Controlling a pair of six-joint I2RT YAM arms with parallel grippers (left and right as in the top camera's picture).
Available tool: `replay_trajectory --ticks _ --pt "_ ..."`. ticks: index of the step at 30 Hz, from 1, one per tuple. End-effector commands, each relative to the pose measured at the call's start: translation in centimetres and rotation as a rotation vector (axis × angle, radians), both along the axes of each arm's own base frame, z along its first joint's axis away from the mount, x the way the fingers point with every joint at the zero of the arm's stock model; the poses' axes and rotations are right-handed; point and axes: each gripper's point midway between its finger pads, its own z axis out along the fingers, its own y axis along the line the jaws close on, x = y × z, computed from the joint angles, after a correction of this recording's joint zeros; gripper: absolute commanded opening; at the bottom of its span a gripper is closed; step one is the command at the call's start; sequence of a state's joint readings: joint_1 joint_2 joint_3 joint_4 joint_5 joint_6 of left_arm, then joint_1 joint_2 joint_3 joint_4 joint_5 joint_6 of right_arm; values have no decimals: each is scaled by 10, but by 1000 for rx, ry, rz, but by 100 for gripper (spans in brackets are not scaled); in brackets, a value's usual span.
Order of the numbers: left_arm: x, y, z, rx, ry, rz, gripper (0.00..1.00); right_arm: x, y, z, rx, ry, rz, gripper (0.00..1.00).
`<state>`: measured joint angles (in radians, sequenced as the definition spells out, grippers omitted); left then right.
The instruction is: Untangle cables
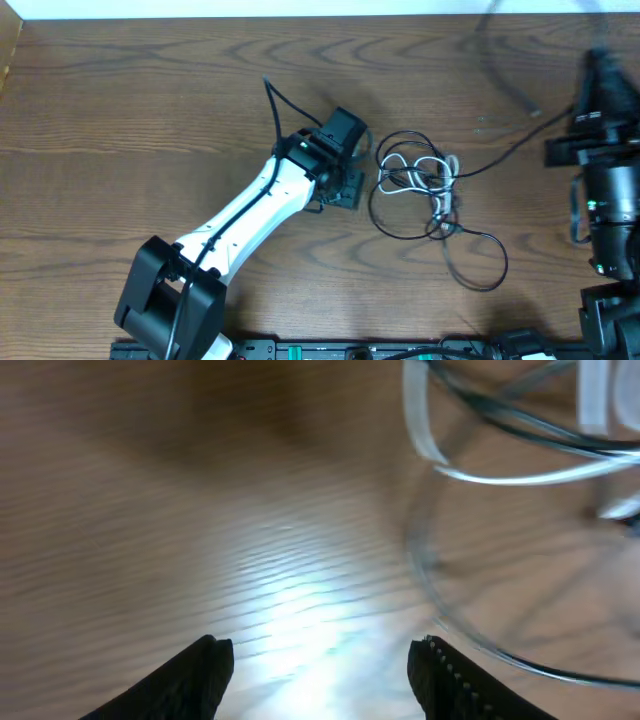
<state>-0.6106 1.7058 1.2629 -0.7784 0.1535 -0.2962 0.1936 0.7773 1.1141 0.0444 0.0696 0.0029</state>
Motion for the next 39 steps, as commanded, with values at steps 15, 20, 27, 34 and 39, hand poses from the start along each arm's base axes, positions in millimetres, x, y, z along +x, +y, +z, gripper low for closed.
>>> replay_trajectory --ticks 15,20,27,34,39 --pt "-55 -80 53 -647 132 -554 72 3 -55 -15 -59 94 -360 1" --pt "-47 -100 66 -717 100 -527 78 5 -52 -21 -23 113 -328 1" --pt "-3 -128 81 -745 16 -268 85 10 -12 -25 -49 122 -86 1" --pt "11 -154 94 -802 -33 -168 90 5 19 -23 -49 109 104 1" --pt "13 -170 70 -781 23 -70 94 -2 29 -16 -25 85 181 1"
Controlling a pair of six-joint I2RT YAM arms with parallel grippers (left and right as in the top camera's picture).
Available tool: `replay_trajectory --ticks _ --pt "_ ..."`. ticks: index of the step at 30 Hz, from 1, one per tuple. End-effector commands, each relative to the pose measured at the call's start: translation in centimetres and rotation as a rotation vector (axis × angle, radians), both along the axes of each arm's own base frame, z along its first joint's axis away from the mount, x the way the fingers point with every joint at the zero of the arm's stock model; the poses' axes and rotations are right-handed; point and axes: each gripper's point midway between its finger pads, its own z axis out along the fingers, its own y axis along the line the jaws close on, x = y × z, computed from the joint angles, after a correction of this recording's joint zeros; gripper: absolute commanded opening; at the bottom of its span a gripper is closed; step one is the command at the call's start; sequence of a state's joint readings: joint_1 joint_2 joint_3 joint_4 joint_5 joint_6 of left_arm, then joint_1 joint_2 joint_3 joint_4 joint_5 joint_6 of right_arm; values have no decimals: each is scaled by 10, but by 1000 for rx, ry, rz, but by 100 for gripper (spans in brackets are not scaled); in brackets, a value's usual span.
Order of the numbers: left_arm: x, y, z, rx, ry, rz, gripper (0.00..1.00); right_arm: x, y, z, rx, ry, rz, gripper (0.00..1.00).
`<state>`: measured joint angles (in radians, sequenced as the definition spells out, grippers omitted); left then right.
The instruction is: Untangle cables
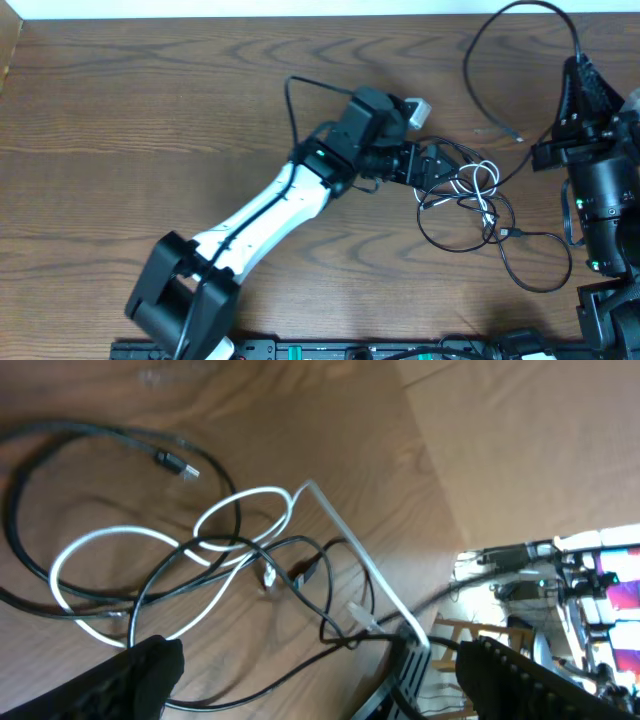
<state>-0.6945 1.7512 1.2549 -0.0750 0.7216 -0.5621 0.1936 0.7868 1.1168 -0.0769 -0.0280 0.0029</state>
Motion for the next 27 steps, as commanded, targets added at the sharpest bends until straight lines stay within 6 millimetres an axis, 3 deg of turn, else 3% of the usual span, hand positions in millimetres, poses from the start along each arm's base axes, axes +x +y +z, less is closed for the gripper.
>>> replay_trajectory --ticks 1,4,5,8,15,21,27 --pt "4 -11 -30 34 123 80 94 -12 12 14 38 -31 96 1" --pt "0 -22 -44 28 187 89 94 -16 15 13 31 -31 117 1" --pt "-7 -37 -46 -11 199 38 94 -15 16 10 29 -18 120 1" --pt "-14 -49 -41 -65 187 -22 94 -14 16 4 25 7 120 1" --pt "-8 -47 -37 -83 186 -10 98 -13 16 2 24 16 119 1" --pt "-14 -41 -28 -131 193 -104 98 -13 16 1 23 20 119 1" --pt "-14 -35 -32 -116 216 -106 98 -13 16 1 23 21 120 1"
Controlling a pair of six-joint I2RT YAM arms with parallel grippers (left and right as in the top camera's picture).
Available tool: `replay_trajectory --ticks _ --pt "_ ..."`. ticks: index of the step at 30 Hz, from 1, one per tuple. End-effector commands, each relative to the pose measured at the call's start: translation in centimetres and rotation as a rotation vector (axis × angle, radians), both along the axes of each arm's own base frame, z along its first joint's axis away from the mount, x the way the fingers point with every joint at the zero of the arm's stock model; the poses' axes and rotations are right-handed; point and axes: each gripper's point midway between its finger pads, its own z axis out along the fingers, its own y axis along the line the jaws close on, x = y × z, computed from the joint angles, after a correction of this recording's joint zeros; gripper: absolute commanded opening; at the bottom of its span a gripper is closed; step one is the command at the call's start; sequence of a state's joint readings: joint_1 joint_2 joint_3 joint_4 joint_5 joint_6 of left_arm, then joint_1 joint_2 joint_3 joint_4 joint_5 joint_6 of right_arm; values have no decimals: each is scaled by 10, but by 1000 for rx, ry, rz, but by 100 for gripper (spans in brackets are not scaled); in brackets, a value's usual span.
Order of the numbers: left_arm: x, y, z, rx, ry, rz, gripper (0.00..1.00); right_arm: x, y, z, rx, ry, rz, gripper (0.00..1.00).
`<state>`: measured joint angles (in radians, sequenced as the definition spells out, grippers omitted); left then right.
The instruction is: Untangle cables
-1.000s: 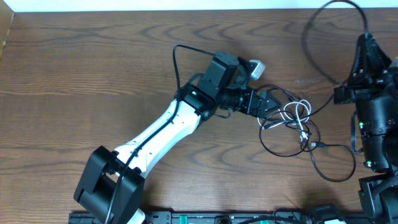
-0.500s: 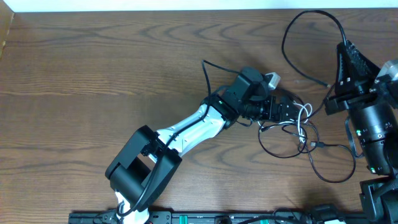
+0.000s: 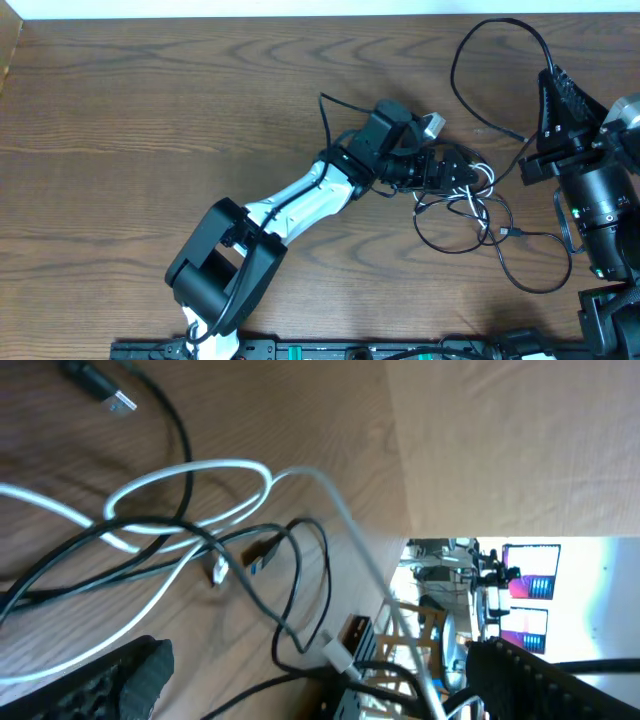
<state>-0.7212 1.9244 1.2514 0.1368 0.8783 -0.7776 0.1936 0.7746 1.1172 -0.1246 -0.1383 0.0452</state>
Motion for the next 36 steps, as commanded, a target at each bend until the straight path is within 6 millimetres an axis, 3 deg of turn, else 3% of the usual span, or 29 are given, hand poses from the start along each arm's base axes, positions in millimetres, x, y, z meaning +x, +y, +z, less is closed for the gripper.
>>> replay_trajectory --ticks 1,9,10,15,19,20,22,23,26,31,36 --pt "-8 -2 8 -42 -23 -69 98 -6 -2 9 17 -19 3 1" --pt "-31 -26 3 -15 -71 -91 98 -10 10 9 0 -22 74 1" --pt "-34 -28 2 -8 -78 -88 93 -11 11 9 0 -21 79 1" --pt "-44 -34 -6 20 -90 -102 41 -10 11 7 -2 -14 77 1" --pt "-46 -22 -26 105 -95 -116 8 -10 9 7 -1 -12 70 1" --pt "-46 -17 -32 132 -96 -119 8 -10 8 7 1 -14 64 1" --pt "-47 -1 -52 236 -88 -114 7 -9 4 8 7 -15 36 1" --pt "-46 23 -76 380 -84 -92 8 -8 -4 9 18 -15 -9 1" --pt "-42 67 -107 612 -86 -59 8 -7 -17 8 33 -8 -82 1" --pt "-35 132 -129 874 -78 -41 7 -5 -28 1 30 19 -151 1" --pt "-21 179 -135 1029 -55 32 7 -3 -37 -3 32 39 -205 1"
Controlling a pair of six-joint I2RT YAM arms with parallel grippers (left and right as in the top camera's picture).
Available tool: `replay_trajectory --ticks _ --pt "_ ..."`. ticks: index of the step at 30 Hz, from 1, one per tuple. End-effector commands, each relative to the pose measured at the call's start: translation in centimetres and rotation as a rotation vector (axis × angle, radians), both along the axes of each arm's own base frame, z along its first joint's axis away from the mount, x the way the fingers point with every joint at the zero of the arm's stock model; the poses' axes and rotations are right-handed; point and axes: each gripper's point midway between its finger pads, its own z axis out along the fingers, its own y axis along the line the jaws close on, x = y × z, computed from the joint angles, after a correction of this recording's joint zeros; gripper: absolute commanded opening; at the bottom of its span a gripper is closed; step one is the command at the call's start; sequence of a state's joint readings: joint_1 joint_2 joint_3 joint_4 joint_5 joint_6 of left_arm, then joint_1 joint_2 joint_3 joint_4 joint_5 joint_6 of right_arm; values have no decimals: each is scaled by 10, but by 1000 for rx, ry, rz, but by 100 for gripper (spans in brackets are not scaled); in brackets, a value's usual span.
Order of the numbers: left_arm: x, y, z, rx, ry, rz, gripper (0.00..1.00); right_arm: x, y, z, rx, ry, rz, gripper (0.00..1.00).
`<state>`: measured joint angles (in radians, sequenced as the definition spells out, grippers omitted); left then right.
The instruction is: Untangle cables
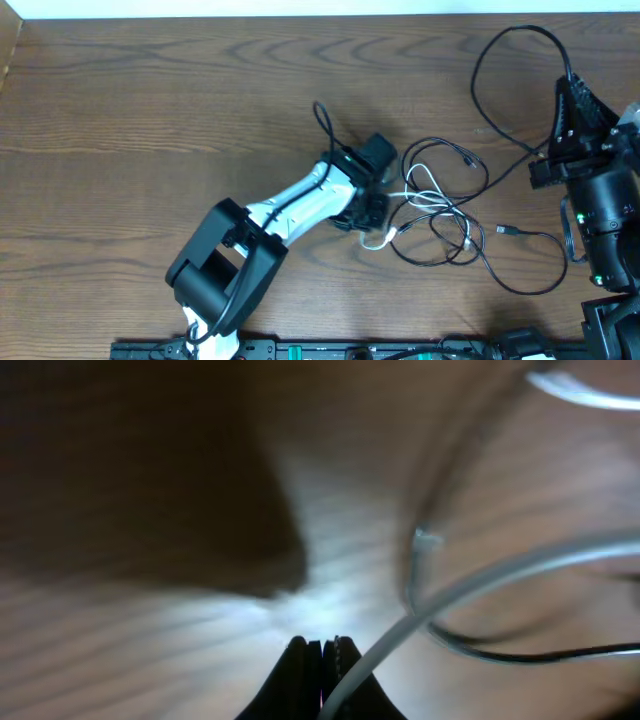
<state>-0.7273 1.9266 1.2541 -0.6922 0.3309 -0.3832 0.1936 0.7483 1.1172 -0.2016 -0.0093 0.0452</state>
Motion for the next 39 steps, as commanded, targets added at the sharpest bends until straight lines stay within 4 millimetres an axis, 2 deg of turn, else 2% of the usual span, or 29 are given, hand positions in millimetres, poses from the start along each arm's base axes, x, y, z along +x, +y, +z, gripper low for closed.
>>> replay_trajectory --ticks 1,5,8,9,10,11,13,16,19,22,29,31,36,39 --pt "27 50 -9 191 -88 36 7 -2 -19 7 17 -14 -100 1" --pt "38 87 -10 285 -81 104 7 0 -31 3 1 2 -174 1" --pt "41 100 -10 281 -47 147 8 1 -31 -4 -18 28 -179 1" --pt "40 101 -10 260 -25 159 13 1 -31 -6 -21 37 -179 1" --pt "39 99 -10 237 -6 165 29 1 -31 -8 -24 47 -179 1" --pt "37 95 -9 198 17 158 42 2 -31 -10 -26 55 -179 1" --pt "33 84 -6 108 57 117 57 2 -31 -13 -29 64 -180 1" --pt "24 64 1 -24 92 8 63 2 -31 -13 -28 65 -180 1" --pt "11 43 13 -180 131 -105 65 2 -31 -14 -29 69 -180 1" --pt "-4 17 35 -403 172 -209 66 2 -31 -19 -35 87 -180 1" --pt "-13 -25 92 -800 237 -257 70 3 -31 -26 -43 117 -179 1" --pt "-11 -28 93 -805 239 -245 79 3 -31 -26 -43 117 -180 1" --pt "0 -25 78 -714 187 -227 83 3 -31 -28 -45 123 -180 1" --pt "-3 -30 82 -743 190 -240 82 3 -31 -28 -46 125 -179 1"
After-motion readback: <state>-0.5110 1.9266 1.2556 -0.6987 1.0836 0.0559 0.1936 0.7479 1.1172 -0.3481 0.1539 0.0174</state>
